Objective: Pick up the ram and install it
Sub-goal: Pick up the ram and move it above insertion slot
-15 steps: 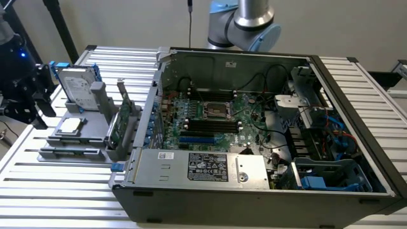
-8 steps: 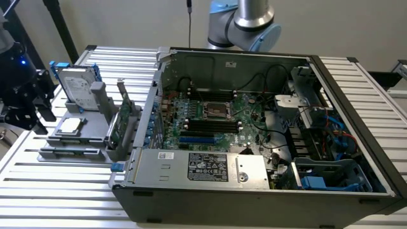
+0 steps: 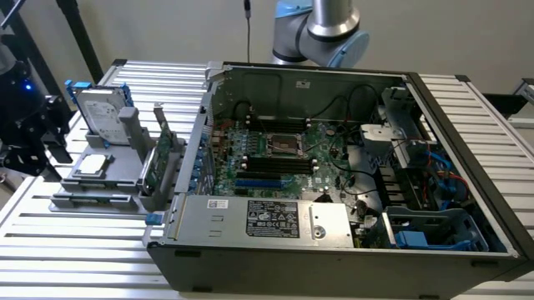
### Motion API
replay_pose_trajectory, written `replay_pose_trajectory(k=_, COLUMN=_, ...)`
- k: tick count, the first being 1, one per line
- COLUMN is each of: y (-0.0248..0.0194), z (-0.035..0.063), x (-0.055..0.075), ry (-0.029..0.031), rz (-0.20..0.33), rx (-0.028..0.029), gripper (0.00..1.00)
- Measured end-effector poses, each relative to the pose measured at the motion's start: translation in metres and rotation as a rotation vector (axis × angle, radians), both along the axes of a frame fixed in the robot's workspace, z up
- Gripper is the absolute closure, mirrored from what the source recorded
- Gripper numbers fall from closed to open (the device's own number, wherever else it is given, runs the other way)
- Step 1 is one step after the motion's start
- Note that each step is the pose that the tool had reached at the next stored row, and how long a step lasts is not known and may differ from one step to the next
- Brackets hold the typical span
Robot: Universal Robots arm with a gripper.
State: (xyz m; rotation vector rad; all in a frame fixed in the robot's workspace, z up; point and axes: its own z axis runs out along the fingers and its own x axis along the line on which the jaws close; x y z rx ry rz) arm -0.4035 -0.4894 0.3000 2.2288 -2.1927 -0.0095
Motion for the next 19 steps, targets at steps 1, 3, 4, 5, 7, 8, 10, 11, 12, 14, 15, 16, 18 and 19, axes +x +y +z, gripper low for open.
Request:
replay_pose_trajectory(k=1, y=-0.0013, z=-0.0008, x=0.000, ry=0.0000, rz=0.000, rx=0.0005, gripper=0.58)
replay_pose_trajectory(k=3, y=-0.0035, z=-0.0032, x=0.000, ry=-0.0001, rz=0.000, rx=0.0014, gripper=0.58)
replay_pose_trajectory(k=4, y=-0.0040, z=-0.0048, x=0.000, ry=-0.0002, rz=0.000, rx=0.0017, gripper=0.58)
replay_pose_trajectory(k=5, y=-0.0043, z=-0.0066, x=0.000, ry=-0.0002, rz=0.000, rx=0.0018, gripper=0.58)
replay_pose_trajectory(k=7, y=-0.0045, z=-0.0102, x=0.000, ry=-0.0001, rz=0.000, rx=0.0020, gripper=0.58)
replay_pose_trajectory(k=8, y=-0.0045, z=-0.0121, x=0.000, ry=-0.0001, rz=0.000, rx=0.0020, gripper=0.58)
replay_pose_trajectory(k=10, y=-0.0045, z=-0.0158, x=0.000, ry=-0.0002, rz=0.000, rx=0.0022, gripper=0.58)
replay_pose_trajectory(k=11, y=-0.0045, z=-0.0175, x=0.000, ry=-0.0001, rz=0.000, rx=0.0021, gripper=0.58)
replay_pose_trajectory(k=12, y=-0.0045, z=-0.0193, x=0.000, ry=-0.0001, rz=0.000, rx=0.0021, gripper=0.58)
replay_pose_trajectory(k=14, y=-0.0045, z=-0.0229, x=0.000, ry=0.0000, rz=0.000, rx=0.0021, gripper=0.58)
replay_pose_trajectory(k=15, y=-0.0045, z=-0.0249, x=0.000, ry=0.0000, rz=0.000, rx=0.0021, gripper=0.58)
replay_pose_trajectory(k=16, y=-0.0045, z=-0.0266, x=0.000, ry=0.0000, rz=0.000, rx=0.0022, gripper=0.58)
replay_pose_trajectory(k=18, y=-0.0045, z=-0.0303, x=0.000, ry=-0.0001, rz=0.000, rx=0.0022, gripper=0.58)
replay_pose_trajectory(k=19, y=-0.0045, z=-0.0320, x=0.000, ry=-0.0001, rz=0.000, rx=0.0022, gripper=0.58)
